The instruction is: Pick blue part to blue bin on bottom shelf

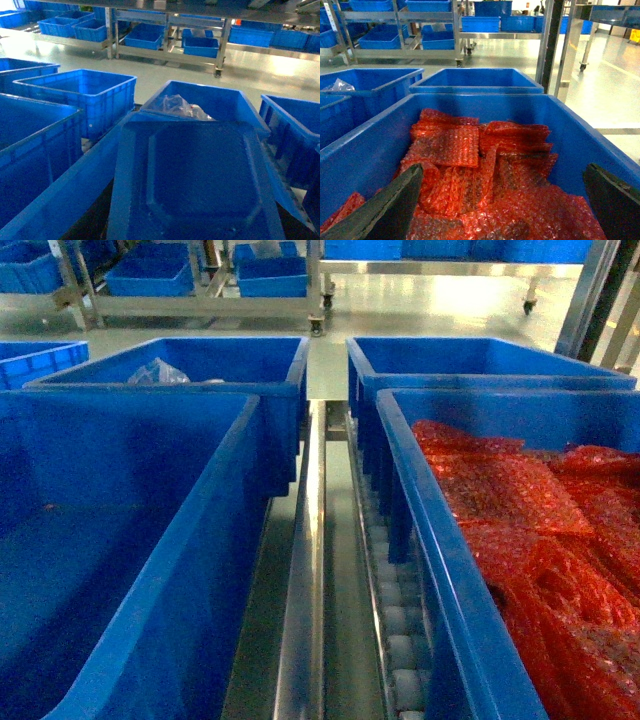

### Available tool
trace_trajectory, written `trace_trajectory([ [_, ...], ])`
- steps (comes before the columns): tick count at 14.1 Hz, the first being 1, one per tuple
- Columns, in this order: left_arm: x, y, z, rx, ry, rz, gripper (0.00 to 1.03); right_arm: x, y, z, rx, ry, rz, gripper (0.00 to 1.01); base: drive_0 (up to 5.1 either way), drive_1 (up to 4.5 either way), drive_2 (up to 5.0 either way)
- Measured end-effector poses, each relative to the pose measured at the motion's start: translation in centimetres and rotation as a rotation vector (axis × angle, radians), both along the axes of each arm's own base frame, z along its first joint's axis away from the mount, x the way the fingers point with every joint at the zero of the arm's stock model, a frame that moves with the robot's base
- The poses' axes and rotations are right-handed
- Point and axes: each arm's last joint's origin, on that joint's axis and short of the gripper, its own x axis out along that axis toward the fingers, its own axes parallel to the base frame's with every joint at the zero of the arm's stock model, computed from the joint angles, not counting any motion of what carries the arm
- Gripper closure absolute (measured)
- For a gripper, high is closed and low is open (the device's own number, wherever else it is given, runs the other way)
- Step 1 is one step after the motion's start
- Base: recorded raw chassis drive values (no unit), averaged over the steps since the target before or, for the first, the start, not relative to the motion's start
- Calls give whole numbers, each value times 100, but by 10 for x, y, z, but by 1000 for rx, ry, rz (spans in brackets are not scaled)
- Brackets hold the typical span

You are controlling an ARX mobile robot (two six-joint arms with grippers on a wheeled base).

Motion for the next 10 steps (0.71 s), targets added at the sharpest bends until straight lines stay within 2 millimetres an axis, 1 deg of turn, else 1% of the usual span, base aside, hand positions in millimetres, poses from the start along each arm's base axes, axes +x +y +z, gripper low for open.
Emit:
trace_trajectory([
  [10,0,0,0,-3,-5,0,60,0,0,0,0,3,0,3,0,0,0],
])
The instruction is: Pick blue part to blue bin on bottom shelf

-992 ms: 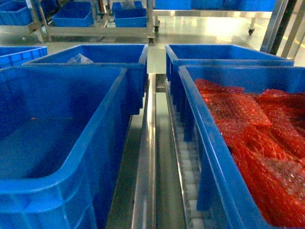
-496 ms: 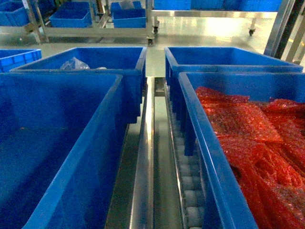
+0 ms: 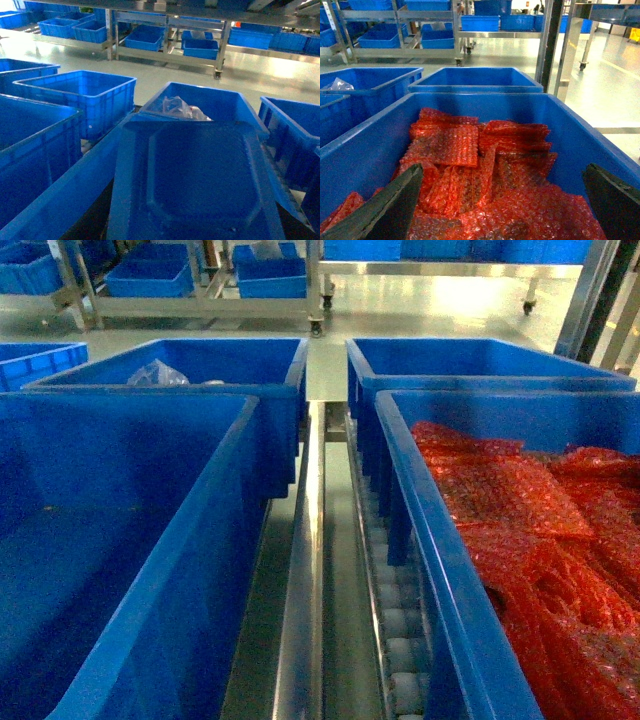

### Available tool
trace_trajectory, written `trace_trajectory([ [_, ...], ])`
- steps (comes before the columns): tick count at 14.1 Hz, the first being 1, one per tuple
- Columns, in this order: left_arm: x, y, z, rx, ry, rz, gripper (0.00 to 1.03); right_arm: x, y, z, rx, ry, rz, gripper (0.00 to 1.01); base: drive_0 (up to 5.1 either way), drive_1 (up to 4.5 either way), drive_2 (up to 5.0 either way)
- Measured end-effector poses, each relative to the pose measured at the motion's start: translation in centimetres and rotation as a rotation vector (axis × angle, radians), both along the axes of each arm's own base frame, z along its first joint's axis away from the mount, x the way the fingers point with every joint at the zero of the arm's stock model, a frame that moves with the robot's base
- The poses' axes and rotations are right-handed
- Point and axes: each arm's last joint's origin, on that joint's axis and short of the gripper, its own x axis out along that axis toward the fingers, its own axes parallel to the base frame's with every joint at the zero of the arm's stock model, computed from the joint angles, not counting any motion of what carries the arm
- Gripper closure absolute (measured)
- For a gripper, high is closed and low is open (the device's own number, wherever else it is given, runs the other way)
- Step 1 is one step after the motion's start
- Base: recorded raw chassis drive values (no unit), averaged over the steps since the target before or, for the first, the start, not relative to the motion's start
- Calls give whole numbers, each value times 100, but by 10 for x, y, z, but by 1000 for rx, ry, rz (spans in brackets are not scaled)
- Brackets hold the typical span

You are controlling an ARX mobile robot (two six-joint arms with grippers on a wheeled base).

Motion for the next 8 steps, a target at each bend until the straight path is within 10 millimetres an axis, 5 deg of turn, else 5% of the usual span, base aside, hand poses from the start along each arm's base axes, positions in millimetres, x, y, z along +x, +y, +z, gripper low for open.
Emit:
trace_trajectory([
  [8,0,0,0,0,0,0,60,0,0,0,0,0,0,3,0,0,0],
])
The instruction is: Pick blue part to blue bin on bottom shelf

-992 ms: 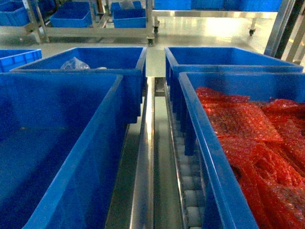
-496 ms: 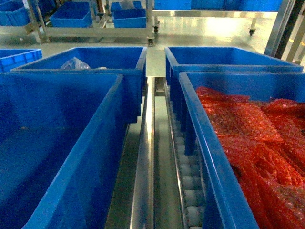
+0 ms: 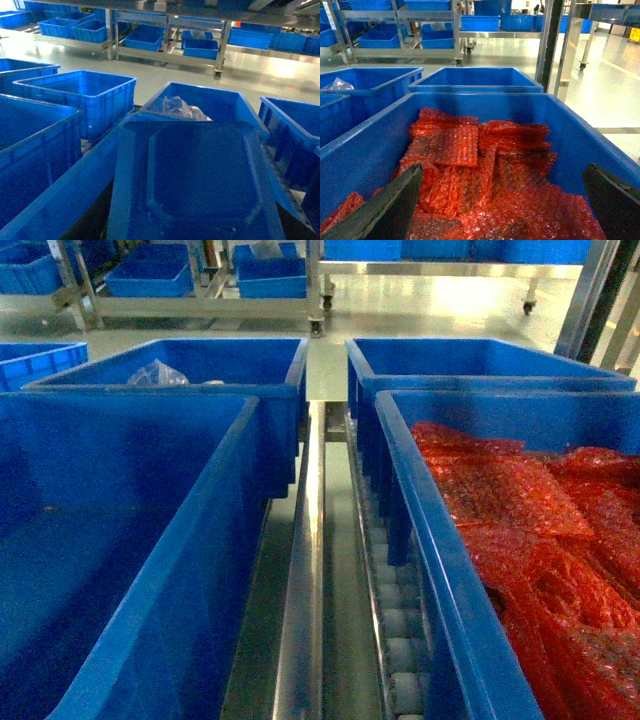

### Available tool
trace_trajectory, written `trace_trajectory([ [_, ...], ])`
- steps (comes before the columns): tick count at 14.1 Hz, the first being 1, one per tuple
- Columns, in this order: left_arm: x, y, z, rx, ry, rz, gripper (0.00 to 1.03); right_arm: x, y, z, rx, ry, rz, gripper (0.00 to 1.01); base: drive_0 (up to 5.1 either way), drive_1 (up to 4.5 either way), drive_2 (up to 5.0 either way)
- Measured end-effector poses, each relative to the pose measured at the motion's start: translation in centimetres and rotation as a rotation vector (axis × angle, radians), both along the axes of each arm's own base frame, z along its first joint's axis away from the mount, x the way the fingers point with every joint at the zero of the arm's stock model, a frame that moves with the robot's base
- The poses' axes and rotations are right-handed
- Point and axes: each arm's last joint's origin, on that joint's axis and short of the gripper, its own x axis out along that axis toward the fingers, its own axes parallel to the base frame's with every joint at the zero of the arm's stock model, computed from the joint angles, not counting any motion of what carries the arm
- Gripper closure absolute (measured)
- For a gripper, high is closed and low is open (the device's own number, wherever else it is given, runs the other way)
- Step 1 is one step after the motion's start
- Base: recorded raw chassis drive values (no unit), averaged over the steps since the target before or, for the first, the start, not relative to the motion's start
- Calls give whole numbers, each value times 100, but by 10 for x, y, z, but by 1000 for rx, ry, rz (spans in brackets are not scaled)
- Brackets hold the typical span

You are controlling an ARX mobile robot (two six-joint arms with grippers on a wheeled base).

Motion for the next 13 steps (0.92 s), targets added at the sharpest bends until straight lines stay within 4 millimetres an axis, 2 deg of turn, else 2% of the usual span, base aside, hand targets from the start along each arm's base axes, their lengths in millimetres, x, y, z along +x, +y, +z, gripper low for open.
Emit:
trace_trajectory([
  [11,0,0,0,0,0,0,60,0,0,0,0,0,0,3,0,0,0],
  [13,-1,-1,-2,61,35,65,60,0,0,0,0,0,0,3,0,0,0],
])
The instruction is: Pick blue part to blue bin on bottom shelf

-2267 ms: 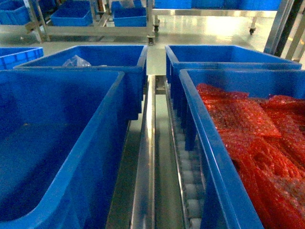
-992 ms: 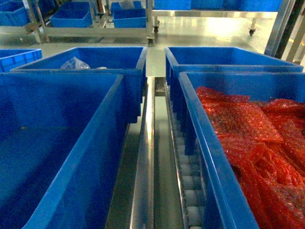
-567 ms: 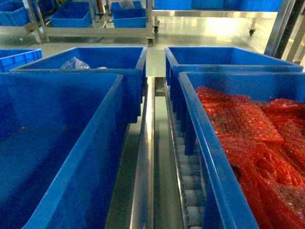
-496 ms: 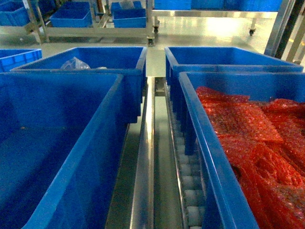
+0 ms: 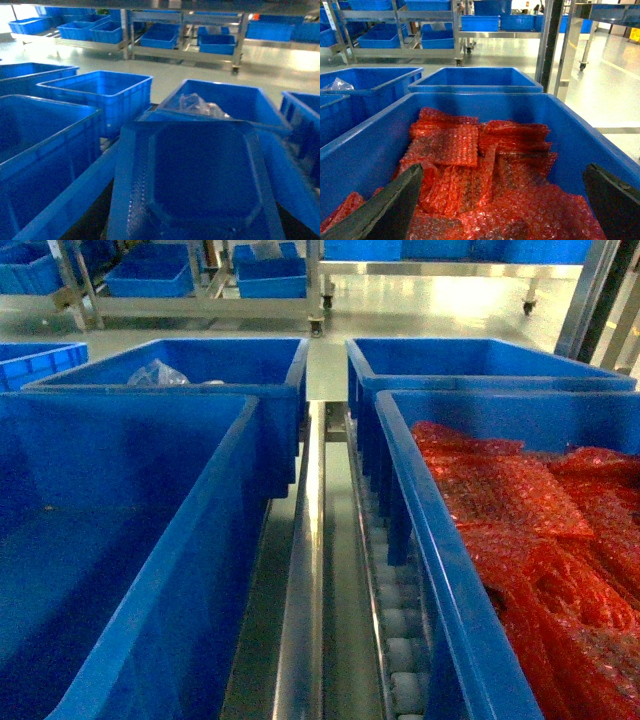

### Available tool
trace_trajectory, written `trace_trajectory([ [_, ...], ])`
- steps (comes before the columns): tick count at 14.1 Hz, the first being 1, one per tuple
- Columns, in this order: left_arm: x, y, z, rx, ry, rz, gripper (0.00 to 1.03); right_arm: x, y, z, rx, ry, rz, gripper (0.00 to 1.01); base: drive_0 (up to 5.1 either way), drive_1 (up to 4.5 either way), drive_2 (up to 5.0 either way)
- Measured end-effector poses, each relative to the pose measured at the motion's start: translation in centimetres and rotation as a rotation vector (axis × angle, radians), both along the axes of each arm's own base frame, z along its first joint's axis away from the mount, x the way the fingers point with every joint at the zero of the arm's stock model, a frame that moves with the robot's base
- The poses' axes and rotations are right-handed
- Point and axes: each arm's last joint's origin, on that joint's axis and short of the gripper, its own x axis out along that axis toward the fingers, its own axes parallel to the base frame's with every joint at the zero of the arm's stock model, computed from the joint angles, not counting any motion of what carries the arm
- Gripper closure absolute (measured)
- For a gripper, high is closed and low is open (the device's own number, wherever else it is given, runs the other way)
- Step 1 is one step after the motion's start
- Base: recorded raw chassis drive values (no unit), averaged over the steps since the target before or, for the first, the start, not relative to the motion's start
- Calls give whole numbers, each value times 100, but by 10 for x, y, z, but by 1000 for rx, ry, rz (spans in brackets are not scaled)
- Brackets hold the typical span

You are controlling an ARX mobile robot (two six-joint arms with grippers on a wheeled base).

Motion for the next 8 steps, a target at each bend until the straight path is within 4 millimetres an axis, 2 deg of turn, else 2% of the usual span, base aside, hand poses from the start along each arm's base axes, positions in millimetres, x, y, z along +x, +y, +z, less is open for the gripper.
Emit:
trace_trajectory([
  [1,0,-1,-3,22,30,20,60,0,0,0,0,0,0,3,0,0,0],
  [2,10,-10,-1,12,19,-22,60,0,0,0,0,0,0,3,0,0,0],
  [3,24,-16,-1,16,23,-57,60,0,0,0,0,0,0,3,0,0,0],
  [5,64,-24,1,6,35,-110,60,0,0,0,0,0,0,3,0,0,0],
  [6,88,-28,-8,0,101,-136,50,0,0,0,0,0,0,3,0,0,0],
  [8,95,-30,-27,17,198,-138,27,0,0,0,0,0,0,3,0,0,0],
])
